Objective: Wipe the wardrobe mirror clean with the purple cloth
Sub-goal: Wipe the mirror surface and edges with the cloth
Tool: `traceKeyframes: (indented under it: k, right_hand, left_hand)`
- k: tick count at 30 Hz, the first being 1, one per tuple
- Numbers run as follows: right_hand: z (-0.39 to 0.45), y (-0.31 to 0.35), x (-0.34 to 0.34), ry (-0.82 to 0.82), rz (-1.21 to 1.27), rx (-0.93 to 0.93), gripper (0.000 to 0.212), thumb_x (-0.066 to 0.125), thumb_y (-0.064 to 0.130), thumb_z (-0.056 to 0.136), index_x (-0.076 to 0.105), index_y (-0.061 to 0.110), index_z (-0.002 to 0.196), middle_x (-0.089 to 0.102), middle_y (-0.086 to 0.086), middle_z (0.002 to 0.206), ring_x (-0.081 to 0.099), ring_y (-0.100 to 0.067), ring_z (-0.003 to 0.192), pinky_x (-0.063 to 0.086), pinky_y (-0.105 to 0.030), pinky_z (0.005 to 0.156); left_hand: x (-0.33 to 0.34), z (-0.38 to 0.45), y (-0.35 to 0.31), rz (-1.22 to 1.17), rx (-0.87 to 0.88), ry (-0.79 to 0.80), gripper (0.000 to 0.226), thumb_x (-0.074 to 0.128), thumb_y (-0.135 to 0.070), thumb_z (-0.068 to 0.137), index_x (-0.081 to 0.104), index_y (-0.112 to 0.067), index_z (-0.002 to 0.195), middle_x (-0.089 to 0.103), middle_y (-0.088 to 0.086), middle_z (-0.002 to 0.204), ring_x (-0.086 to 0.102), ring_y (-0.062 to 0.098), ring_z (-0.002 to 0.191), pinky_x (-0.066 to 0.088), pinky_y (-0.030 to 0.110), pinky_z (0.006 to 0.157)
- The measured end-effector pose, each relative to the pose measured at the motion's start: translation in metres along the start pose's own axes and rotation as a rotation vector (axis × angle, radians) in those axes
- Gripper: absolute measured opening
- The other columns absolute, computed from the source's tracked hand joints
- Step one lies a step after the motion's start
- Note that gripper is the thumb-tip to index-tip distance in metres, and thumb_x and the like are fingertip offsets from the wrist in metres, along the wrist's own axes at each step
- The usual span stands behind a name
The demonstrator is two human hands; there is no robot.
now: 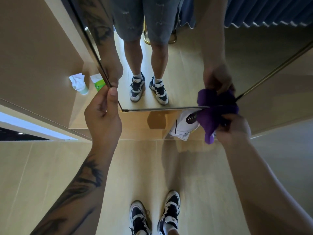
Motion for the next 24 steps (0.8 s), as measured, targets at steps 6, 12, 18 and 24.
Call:
traceKeyframes:
  k: [6, 12, 18, 24]
  right_hand:
    - [-0.046, -0.084, 0.053, 0.259, -0.089, 0.223, 0.018, 0.054, -0.006, 0.091, 0.064, 0.007, 0.098, 0.068, -0.005, 0.078, 0.065, -0.011, 0.064, 0.058, -0.02, 0.066]
    - [-0.124, -0.16, 0.111, 0.29, 0.02, 0.473, 0.048, 0.061, -0.01, 0.069, 0.066, -0.005, 0.117, 0.066, -0.019, 0.095, 0.066, -0.031, 0.088, 0.058, -0.034, 0.078]
    - [-0.19, -0.2, 0.158, 0.475, 0.052, 0.642, 0.028, 0.035, -0.001, 0.096, 0.063, 0.005, 0.094, 0.07, -0.01, 0.072, 0.069, -0.02, 0.065, 0.058, -0.026, 0.072]
    - [-0.195, -0.205, 0.158, 0.447, 0.016, 0.66, 0.033, 0.034, -0.004, 0.094, 0.063, 0.003, 0.081, 0.064, -0.013, 0.067, 0.065, -0.023, 0.064, 0.056, -0.027, 0.069]
  left_hand:
    - [0.0, 0.003, -0.002, -0.03, 0.02, 0.02, 0.052, 0.056, -0.04, 0.106, 0.056, 0.011, 0.094, 0.046, 0.007, 0.083, 0.044, -0.004, 0.076, 0.038, 0.037, 0.08]
    - [0.0, 0.0, -0.003, -0.031, -0.016, 0.027, 0.04, 0.055, -0.035, 0.106, 0.063, 0.003, 0.094, 0.053, 0.008, 0.086, 0.048, -0.002, 0.072, 0.041, 0.032, 0.077]
    - [-0.005, -0.001, -0.009, 0.015, -0.053, 0.005, 0.032, 0.059, -0.029, 0.105, 0.073, 0.0, 0.112, 0.07, 0.019, 0.098, 0.059, 0.002, 0.072, 0.046, 0.017, 0.078]
    - [-0.01, 0.001, -0.015, 0.08, -0.032, 0.027, 0.03, 0.059, -0.03, 0.105, 0.074, -0.005, 0.114, 0.07, 0.01, 0.084, 0.06, -0.004, 0.077, 0.044, 0.011, 0.075]
Point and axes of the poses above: each hand's wrist, its own z-axis towards the middle knuckle, its own x-axis out of the palm, y = z × x, the point moved 6 cm from there along z, towards the middle knuckle
